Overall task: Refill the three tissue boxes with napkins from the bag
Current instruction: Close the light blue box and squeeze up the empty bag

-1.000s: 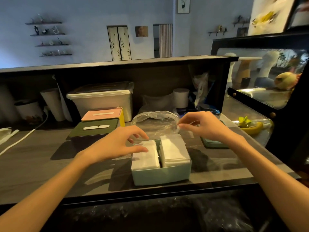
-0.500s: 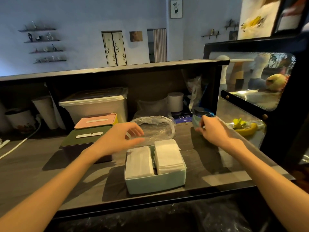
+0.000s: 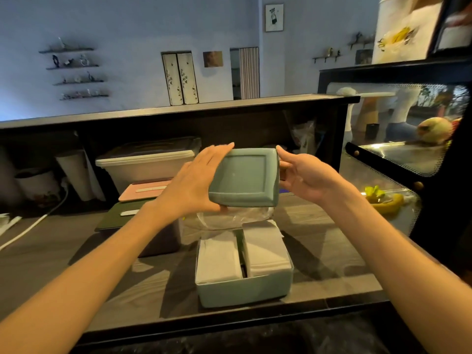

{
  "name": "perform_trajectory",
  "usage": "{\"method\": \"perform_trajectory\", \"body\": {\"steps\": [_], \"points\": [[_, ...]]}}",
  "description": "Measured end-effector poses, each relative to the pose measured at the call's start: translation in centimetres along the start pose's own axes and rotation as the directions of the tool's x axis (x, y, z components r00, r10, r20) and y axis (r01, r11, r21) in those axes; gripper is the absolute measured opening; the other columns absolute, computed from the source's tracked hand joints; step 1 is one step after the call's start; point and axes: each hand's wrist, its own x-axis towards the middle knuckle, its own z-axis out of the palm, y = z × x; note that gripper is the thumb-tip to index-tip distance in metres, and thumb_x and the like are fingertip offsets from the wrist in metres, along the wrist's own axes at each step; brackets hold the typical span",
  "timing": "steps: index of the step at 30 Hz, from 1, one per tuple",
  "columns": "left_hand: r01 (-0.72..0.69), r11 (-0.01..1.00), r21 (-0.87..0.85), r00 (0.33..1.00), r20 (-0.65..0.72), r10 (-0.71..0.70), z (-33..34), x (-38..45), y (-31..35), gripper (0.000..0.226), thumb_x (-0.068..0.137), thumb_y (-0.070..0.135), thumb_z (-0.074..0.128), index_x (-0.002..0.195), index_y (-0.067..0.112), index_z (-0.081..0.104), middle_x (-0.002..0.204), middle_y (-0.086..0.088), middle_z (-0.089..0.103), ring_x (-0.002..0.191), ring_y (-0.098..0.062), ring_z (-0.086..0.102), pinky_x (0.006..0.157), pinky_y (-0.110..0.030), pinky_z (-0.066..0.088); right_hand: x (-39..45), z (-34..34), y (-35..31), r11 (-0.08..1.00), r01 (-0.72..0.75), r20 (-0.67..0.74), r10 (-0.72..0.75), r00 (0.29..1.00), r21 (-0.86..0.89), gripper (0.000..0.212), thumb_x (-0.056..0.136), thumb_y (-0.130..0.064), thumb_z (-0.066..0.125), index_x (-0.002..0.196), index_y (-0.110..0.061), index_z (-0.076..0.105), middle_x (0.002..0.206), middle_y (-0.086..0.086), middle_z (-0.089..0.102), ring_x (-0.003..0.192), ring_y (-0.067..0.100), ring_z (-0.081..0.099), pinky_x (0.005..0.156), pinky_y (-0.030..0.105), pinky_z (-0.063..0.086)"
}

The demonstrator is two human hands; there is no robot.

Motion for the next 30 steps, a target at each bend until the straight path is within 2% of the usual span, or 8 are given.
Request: {"method": "perform_trajectory", "body": {"steps": [3,6,8,11,15,20,24,30], "points": [[-0.034,0.995,-0.094,0.997,0.066,0.041,-0.7,-0.8,-0.5,0.122,0.062,0.055,0.089,0.157,0.026,0.019,0.150,0.008,0.031,0.134,-0.012,0.034,0.113,-0.046,0.041,-0.1,-0.2,0.5,0.982,0.006,0.008,-0.004,1.000,-0.190,0.037,0.100,-0.043,0.058,0.120,-0.014,0.070,0.113,0.003,0.073,0.106,0.017,0.071,0.091,0.035,0.059],[-0.012,0.993,-0.116,0.987,0.157,0.030,-1.5,-1.6,-0.8,0.122,0.058,0.075,0.077,0.156,0.027,0.022,0.137,0.011,0.036,0.123,-0.010,0.040,0.107,-0.041,0.045,-1.0,-1.0,0.8,0.817,0.140,0.126,-0.083,0.989,-0.560,0.079,0.077,-0.058,0.077,0.145,-0.032,0.047,0.137,-0.008,0.059,0.122,0.012,0.061,0.101,0.035,0.054],[0.019,0.994,-0.109,0.973,0.230,0.006,-1.8,-2.4,-0.6,0.125,0.058,0.083,0.070,0.159,0.030,0.018,0.137,0.013,0.036,0.123,-0.008,0.040,0.109,-0.039,0.043,-1.9,-1.4,0.6,0.735,0.201,0.255,-0.039,0.966,-0.648,0.088,0.072,-0.061,0.082,0.148,-0.044,0.040,0.141,-0.016,0.051,0.129,0.008,0.052,0.106,0.033,0.048],[0.046,0.996,-0.074,0.959,0.284,-0.024,-1.3,-3.9,-0.2,0.125,0.058,0.091,0.065,0.159,0.040,0.013,0.136,0.014,0.038,0.121,-0.006,0.040,0.108,-0.034,0.041,-2.9,-2.2,0.8,0.584,0.272,0.377,0.064,0.924,-0.765,0.106,0.068,-0.050,0.089,0.153,-0.051,0.026,0.152,-0.022,0.038,0.136,0.002,0.041,0.109,0.024,0.039],[0.081,0.986,-0.148,0.947,0.319,-0.030,-0.1,-5.4,0.9,0.117,0.061,0.081,0.075,0.156,0.043,0.019,0.132,0.016,0.041,0.119,-0.001,0.040,0.107,-0.024,0.037,-3.9,-2.5,2.2,0.390,0.323,0.396,0.122,0.910,-0.862,0.120,0.065,-0.050,0.091,0.156,-0.054,0.013,0.160,-0.023,0.025,0.140,0.003,0.032,0.115,0.029,0.035],[0.165,0.963,-0.211,0.934,0.348,-0.084,1.0,-5.7,1.8,0.113,0.056,0.089,0.070,0.151,0.051,0.022,0.144,0.018,0.039,0.132,-0.004,0.039,0.115,-0.033,0.037,-3.7,-3.3,3.1,0.397,0.324,0.420,0.184,0.889,-0.859,0.110,0.075,-0.051,0.085,0.157,-0.052,0.012,0.162,-0.025,0.022,0.146,0.001,0.027,0.114,0.022,0.028],[0.210,0.949,-0.237,0.921,0.373,-0.110,1.2,-6.0,1.9,0.107,0.054,0.091,0.069,0.146,0.057,0.024,0.139,0.020,0.039,0.129,-0.002,0.041,0.114,-0.033,0.039,-4.1,-3.6,3.4,0.404,0.285,0.400,0.238,0.885,-0.869,0.107,0.076,-0.051,0.083,0.156,-0.053,0.012,0.139,-0.039,0.029,0.138,-0.001,0.033,0.112,0.019,0.029],[0.155,0.952,-0.263,0.884,0.467,-0.014,1.0,-7.3,1.3,0.108,0.063,0.081,0.075,0.148,0.062,0.011,0.144,0.022,0.035,0.134,0.000,0.037,0.113,-0.028,0.037,-4.4,-3.6,4.4,0.334,0.327,0.418,0.250,0.874,-0.884,0.110,0.074,-0.057,0.085,0.154,-0.060,0.010,0.162,-0.027,0.021,0.143,0.000,0.031,0.118,0.029,0.032]]}}
